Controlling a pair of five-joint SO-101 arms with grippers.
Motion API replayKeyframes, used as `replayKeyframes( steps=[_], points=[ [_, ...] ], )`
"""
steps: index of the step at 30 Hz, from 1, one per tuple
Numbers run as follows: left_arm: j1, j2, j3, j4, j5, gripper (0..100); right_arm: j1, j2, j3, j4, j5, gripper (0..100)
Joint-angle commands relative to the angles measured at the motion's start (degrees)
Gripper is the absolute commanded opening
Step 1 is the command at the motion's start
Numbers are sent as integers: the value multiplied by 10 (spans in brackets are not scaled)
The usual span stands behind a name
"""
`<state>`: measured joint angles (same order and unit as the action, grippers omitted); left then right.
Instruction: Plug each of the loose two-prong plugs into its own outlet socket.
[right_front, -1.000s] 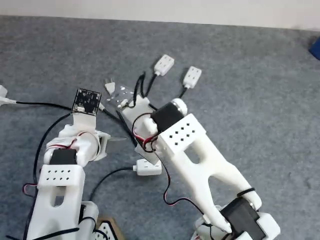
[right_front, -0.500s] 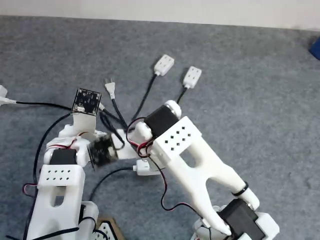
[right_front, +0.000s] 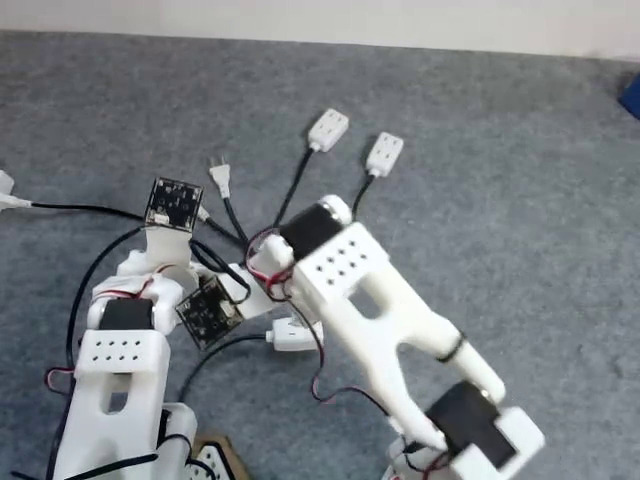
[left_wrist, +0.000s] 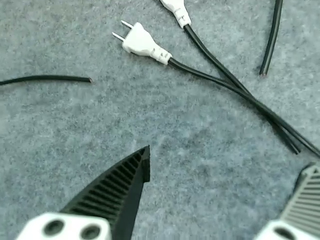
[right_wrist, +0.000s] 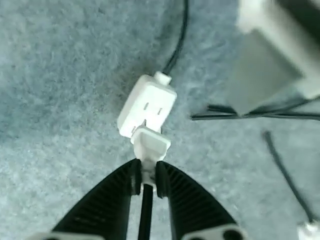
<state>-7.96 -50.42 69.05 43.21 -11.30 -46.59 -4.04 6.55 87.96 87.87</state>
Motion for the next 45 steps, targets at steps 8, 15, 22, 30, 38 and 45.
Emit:
replayKeyframes(
  steps=[8,15,22,30,38,45],
  points=[
    [-4,3,-1,-11,-4,433,28,1,-36,34,11,8],
    [-11,-1,-1,-11,-3,433,44,2,-35,25,11,8],
    [-88,-2,-17,-42,58,433,58,2,18,-28,9,8],
    [-92,-2,-18,-43,60,433,57,2,40,-29,8,8],
    [-124,-2,-29,-43,84,433,44,2,68,-30,7,8],
    [-126,-2,-30,-43,85,433,26,1,73,-31,-11,8]
  ],
)
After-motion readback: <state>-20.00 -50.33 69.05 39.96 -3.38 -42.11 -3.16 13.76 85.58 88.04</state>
